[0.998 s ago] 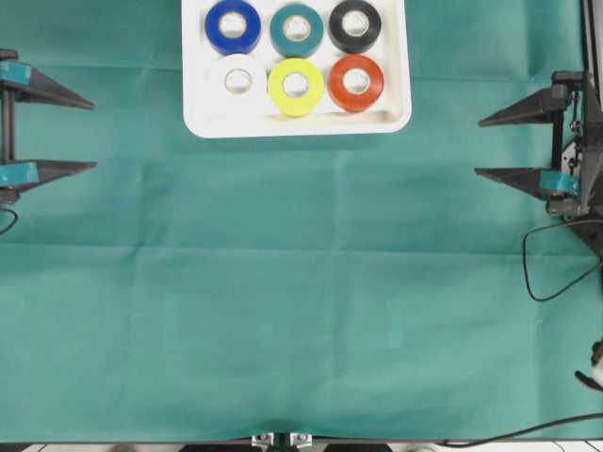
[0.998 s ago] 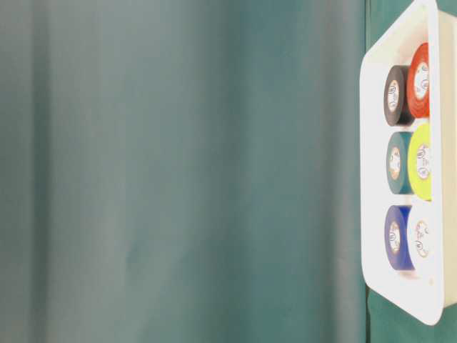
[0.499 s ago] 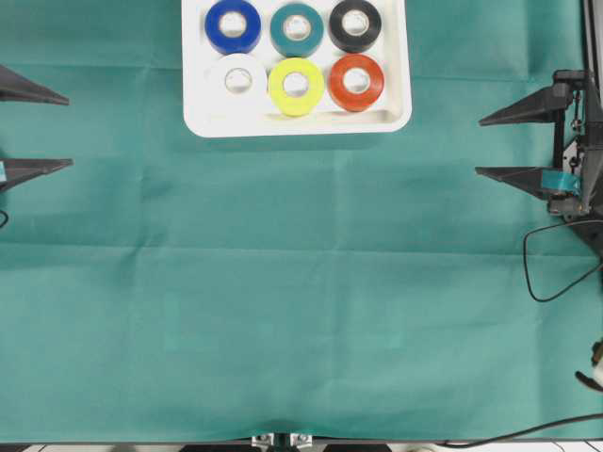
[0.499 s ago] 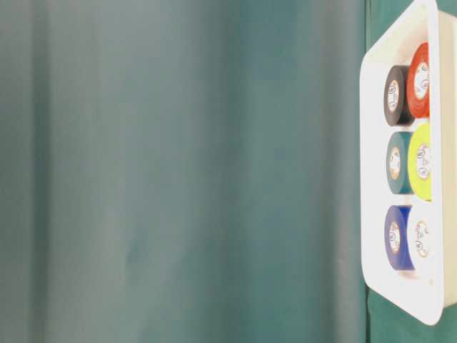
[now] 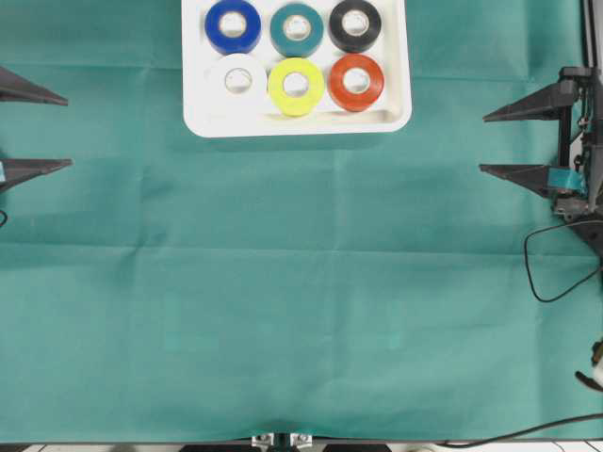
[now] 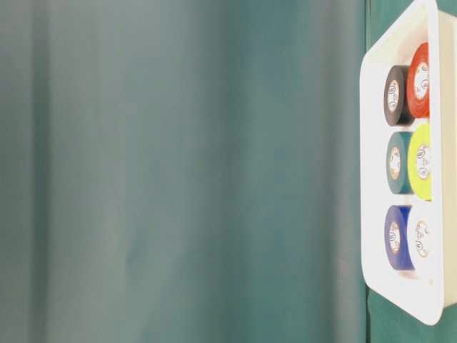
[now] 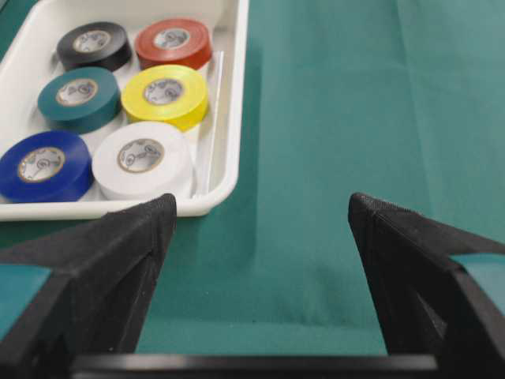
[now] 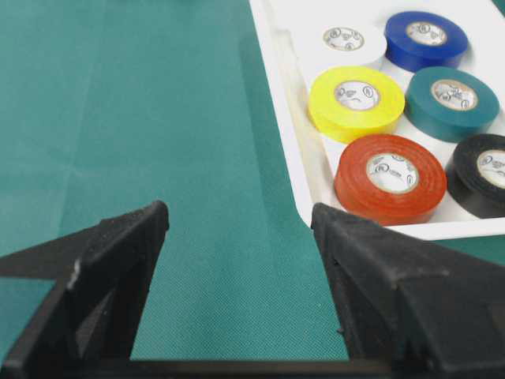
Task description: Put the tape alternately from left to right into the white case.
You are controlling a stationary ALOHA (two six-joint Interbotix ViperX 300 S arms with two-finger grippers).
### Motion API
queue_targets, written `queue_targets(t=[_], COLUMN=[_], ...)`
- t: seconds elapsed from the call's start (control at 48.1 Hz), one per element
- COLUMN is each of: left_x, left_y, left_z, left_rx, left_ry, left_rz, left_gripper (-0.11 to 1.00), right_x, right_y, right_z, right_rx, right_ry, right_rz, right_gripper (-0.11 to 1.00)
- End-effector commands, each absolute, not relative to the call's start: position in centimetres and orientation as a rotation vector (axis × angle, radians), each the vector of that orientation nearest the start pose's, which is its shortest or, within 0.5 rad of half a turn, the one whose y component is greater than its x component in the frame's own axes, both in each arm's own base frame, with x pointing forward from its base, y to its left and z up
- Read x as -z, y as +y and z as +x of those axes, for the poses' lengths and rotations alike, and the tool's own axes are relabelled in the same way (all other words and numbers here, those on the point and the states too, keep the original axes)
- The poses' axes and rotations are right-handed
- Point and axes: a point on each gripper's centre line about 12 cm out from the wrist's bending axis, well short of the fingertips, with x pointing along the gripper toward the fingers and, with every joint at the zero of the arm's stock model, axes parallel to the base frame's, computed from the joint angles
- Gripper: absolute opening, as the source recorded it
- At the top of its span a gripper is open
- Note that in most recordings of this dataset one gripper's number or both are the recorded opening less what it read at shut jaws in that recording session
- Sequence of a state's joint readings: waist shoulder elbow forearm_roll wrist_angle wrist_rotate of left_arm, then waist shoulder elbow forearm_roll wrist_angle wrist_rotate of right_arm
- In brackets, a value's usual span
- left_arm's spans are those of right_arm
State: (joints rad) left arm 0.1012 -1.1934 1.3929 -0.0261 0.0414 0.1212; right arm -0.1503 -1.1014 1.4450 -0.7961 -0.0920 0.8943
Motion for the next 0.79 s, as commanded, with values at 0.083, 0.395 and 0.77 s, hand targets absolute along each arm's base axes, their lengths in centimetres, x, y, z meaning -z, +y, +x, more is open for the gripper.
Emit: queue_targets(t=[0.083,0.395,0.77], left_x=[-21.22,-21.33,-20.95], left_y=[1.50,1.50,1.50], left_z=[15.35,15.37,15.30], left_rx=[-0.086,-0.085,-0.084], left_ry=[0.230,0.228,0.238], left_rz=[0.085,0.090,0.098], left_gripper=[0.43,0.43,0.43], right_x=[-18.99,-19.19,-18.80], right_y=[-1.54,-1.57,-1.57], right_z=[15.77,15.81,15.74], right_rx=[0.093,0.094,0.094], right_ry=[0.255,0.249,0.263], right_rz=[0.131,0.129,0.118], right_gripper=[0.82,0.82,0.82])
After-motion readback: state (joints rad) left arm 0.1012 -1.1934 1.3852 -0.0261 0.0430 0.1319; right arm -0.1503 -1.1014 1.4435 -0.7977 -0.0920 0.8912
